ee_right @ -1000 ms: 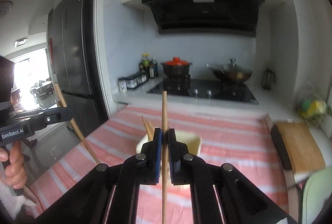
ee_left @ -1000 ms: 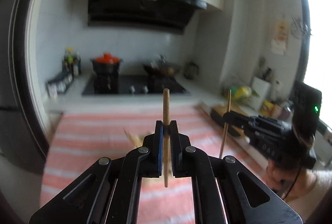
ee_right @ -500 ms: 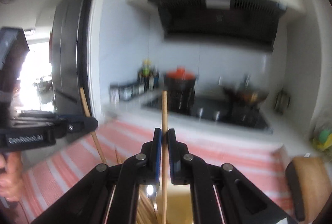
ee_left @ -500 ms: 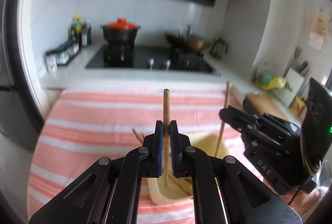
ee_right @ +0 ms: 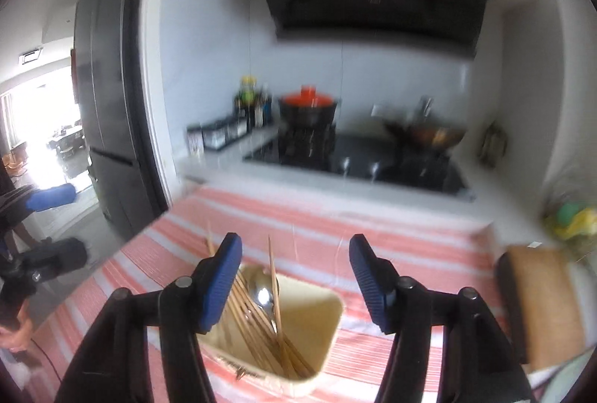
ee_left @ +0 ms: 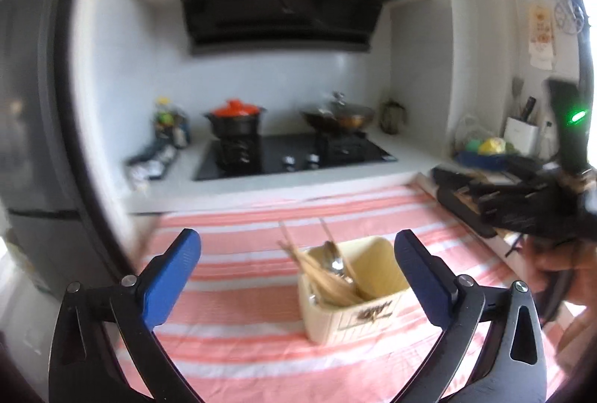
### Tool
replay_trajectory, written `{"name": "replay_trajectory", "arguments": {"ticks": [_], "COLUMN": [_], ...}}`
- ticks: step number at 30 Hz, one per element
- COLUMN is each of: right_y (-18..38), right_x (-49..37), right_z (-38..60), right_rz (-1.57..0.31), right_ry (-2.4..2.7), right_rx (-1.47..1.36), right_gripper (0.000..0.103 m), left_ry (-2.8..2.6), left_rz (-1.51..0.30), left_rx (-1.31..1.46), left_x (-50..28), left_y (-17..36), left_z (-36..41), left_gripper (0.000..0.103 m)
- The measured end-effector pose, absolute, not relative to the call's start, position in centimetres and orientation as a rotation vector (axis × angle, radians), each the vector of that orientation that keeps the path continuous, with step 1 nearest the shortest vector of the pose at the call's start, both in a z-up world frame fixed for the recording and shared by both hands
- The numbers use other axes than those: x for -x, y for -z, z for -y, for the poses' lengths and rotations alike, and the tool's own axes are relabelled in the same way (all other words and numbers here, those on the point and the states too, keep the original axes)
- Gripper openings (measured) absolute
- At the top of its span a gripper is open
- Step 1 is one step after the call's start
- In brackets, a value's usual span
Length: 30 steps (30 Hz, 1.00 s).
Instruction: Organize utensils
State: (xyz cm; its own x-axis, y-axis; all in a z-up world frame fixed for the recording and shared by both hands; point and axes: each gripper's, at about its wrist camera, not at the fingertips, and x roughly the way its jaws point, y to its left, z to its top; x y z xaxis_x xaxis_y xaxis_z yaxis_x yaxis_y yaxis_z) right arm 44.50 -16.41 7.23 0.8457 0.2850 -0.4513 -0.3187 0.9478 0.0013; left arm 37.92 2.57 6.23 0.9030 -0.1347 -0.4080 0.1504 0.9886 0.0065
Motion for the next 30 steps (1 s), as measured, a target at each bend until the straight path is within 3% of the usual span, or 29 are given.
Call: {"name": "replay_trajectory", "arguments": {"ticks": [2, 4, 14, 30], "right_y": [-9.2, -9.6, -5.0, -6.9], "right_x": [-40.5, -36.1, -23.7, -18.7], "right_z": [16.6, 16.3, 14.5, 14.7], "right_rz": [-0.411, -0.385, -0.492, -0.443], "right_ry": [-0.285, -0.250, -0.146, -0.102], "right_rx": [0.074, 0.064, 0.071, 0.058], "right_gripper": [0.092, 0.103, 0.103, 0.103], "left_ry": [0.156, 0.184, -0.025, -0.014], "left_rz": [-0.410, -0.466, -0.430, -0.364], "left_rx": [-0.008, 0.030, -0.053, -0.049], "left_x": [-34.8, -32.1, -23.6, -19.3], "left_y": [-6.1, -4.8, -2.9, -5.9], "left_z": [-2.8, -2.7, -1.1, -0.5], "left_gripper": [0.103, 0.103, 0.103, 0.103]}}
